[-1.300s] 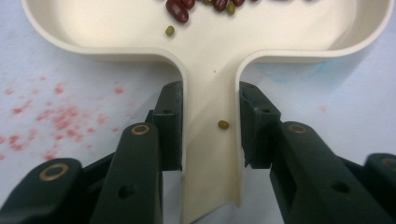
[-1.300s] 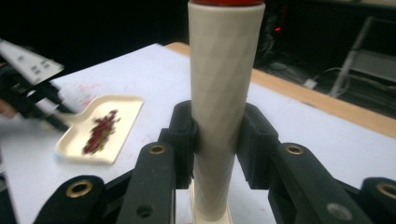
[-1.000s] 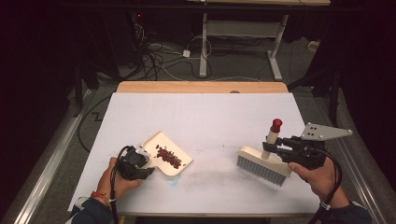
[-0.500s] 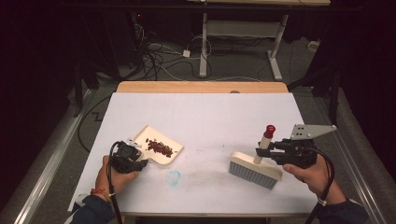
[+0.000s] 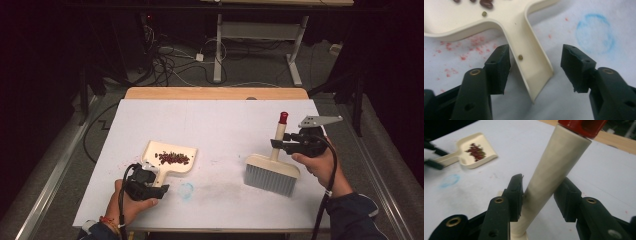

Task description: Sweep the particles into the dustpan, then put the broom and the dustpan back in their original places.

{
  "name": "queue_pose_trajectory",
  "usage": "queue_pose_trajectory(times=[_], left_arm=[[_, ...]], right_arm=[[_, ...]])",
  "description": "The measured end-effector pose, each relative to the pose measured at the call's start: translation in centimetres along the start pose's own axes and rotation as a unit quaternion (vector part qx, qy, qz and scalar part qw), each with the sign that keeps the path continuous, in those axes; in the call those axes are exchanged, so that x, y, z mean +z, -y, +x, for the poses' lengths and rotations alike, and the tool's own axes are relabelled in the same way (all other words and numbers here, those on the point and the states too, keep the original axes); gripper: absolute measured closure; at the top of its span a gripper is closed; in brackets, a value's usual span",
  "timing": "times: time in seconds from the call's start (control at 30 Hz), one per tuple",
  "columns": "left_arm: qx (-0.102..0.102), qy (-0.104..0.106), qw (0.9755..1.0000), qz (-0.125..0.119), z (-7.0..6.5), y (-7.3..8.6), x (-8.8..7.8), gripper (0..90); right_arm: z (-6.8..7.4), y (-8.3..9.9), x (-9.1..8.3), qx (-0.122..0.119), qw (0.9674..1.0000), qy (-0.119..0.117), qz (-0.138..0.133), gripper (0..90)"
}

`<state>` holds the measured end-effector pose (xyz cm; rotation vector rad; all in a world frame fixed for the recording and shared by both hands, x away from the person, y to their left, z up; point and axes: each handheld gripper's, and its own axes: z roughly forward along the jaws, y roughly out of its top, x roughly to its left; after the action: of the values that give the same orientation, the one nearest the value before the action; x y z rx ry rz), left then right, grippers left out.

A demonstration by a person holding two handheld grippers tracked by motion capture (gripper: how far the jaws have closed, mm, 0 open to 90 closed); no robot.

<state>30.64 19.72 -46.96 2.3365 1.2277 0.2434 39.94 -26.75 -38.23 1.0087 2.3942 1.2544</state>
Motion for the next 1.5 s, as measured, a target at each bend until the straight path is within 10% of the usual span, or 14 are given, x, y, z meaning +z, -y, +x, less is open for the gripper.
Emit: queue_pose_trajectory(times=[0.3,1.03,1.3,1.5], left_arm=[[0.082,0.015,0.9927,-0.086,0.4,2.4,-1.8,34.0],[0.084,0.027,0.9939,-0.067,0.6,3.1,-0.6,53.6],[0.087,0.032,0.9903,-0.104,0.7,3.2,-1.3,40.3],[0.102,0.018,0.9878,-0.117,0.4,3.3,-1.5,27.6]], right_arm=[[-2.3,-0.2,4.0,0.029,0.9980,0.041,0.037,55.3],[-4.2,0.0,9.8,0.074,0.9863,0.111,0.098,54.2],[-4.5,0.0,9.9,0.069,0.9813,0.159,0.084,52.7],[-4.2,0.0,9.3,0.063,0.9836,0.161,0.052,48.0]])
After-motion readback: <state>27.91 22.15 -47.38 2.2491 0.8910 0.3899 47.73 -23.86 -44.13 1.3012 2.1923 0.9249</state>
